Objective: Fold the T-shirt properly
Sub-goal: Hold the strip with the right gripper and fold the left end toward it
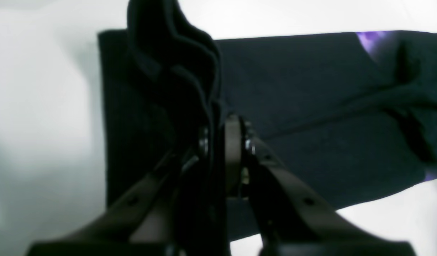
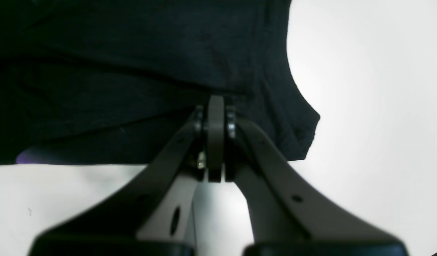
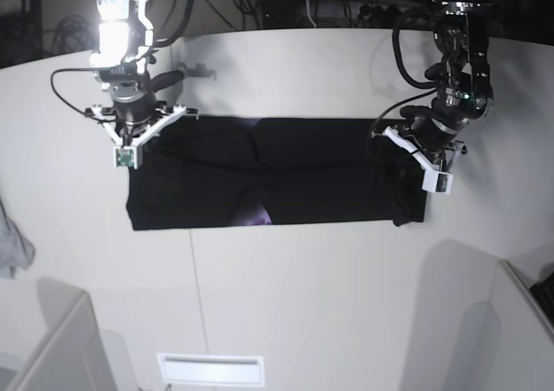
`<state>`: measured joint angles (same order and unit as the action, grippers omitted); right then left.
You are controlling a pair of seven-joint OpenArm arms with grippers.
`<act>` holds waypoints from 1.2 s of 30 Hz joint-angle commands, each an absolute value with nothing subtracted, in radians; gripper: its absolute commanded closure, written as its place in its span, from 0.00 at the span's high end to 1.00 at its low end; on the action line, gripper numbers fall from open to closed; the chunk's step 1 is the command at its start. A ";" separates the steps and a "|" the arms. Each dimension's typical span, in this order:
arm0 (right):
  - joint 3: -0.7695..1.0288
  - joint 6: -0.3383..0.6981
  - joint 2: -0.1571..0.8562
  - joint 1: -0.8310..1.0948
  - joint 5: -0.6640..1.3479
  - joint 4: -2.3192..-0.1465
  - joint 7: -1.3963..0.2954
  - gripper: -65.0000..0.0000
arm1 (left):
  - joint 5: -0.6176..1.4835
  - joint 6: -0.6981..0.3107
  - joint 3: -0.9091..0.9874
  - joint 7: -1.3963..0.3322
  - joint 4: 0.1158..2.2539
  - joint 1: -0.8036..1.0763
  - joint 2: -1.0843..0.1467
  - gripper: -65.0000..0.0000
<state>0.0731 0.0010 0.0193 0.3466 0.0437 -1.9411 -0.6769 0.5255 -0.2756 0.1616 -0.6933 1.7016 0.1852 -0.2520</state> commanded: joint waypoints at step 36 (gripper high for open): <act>0.076 0.001 0.028 0.332 0.042 -1.957 -0.654 0.00 | 0.541 -0.139 -0.179 -0.668 1.627 0.013 -0.134 0.00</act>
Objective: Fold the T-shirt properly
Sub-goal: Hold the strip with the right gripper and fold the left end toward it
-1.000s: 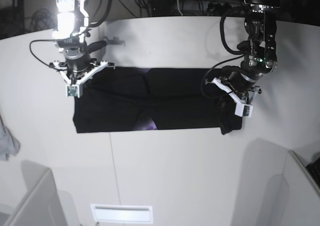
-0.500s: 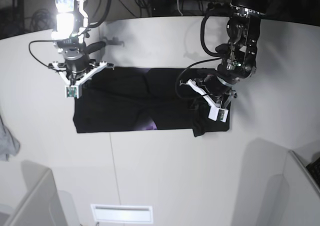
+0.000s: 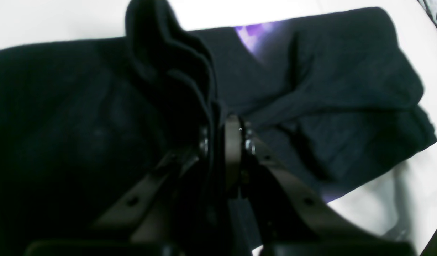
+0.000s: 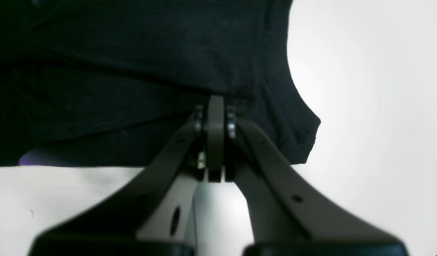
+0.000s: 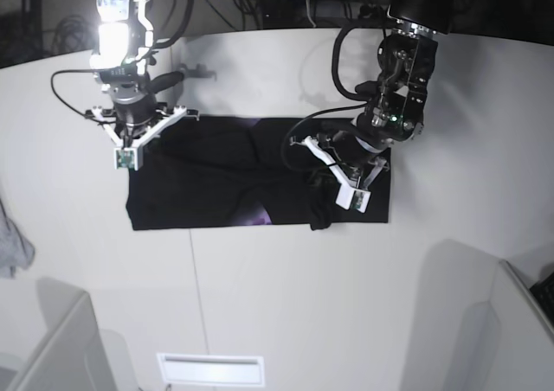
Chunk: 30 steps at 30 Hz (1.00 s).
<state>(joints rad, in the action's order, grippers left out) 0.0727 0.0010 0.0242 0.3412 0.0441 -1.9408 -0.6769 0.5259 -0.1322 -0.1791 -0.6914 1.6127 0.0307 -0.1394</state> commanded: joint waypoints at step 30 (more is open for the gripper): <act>0.070 0.001 0.028 0.326 0.042 -1.957 -0.656 0.00 | 0.541 -0.139 -0.173 -0.776 1.577 -0.031 -0.107 0.00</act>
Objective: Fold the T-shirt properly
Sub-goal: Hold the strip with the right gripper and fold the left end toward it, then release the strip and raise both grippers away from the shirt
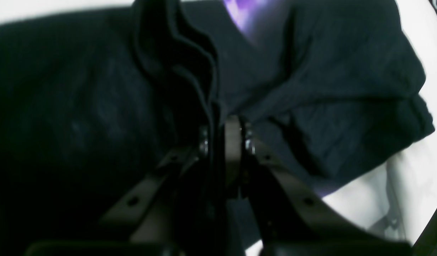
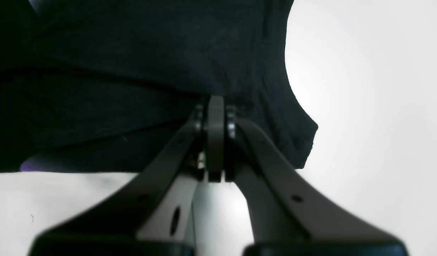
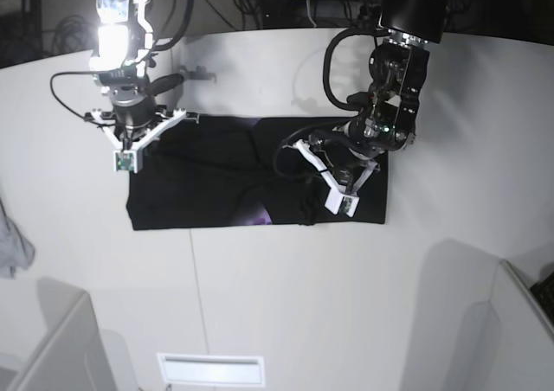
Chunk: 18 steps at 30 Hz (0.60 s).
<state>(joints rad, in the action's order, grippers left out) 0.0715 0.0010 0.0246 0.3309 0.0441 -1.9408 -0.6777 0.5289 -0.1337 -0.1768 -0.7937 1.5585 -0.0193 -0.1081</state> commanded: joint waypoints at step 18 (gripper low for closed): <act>0.068 0.001 0.028 0.329 0.042 -1.957 -0.656 0.00 | 0.541 -0.139 -0.177 -0.776 1.577 -0.036 -0.107 0.11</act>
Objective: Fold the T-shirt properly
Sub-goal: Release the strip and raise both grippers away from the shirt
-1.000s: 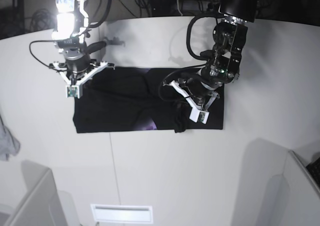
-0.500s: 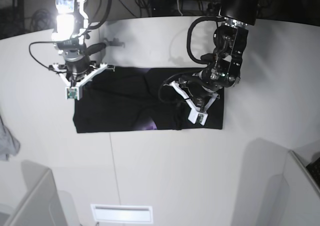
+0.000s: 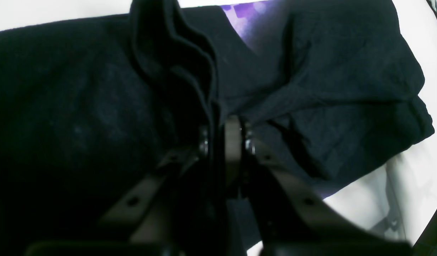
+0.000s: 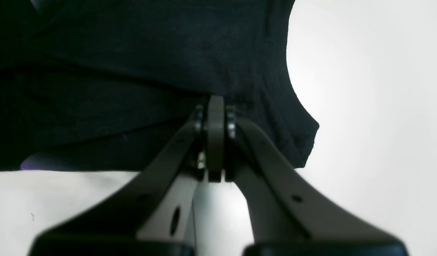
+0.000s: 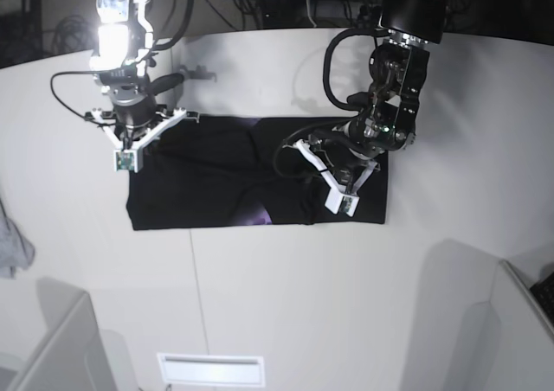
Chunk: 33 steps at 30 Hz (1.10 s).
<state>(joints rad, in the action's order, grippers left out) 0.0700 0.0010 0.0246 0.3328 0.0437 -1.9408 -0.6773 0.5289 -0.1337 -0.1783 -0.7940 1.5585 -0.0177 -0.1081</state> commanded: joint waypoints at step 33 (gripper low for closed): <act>0.358 0.002 0.039 0.047 0.456 -1.903 -0.908 0.58 | 0.547 -0.139 -0.180 -0.782 1.678 -0.050 -0.053 0.33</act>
<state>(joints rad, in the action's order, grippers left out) 0.3550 -0.0063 0.0296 0.0631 0.4507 -1.8874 -0.9283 0.5457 -0.1410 -0.1875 -0.7979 1.6573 -0.0410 -0.0437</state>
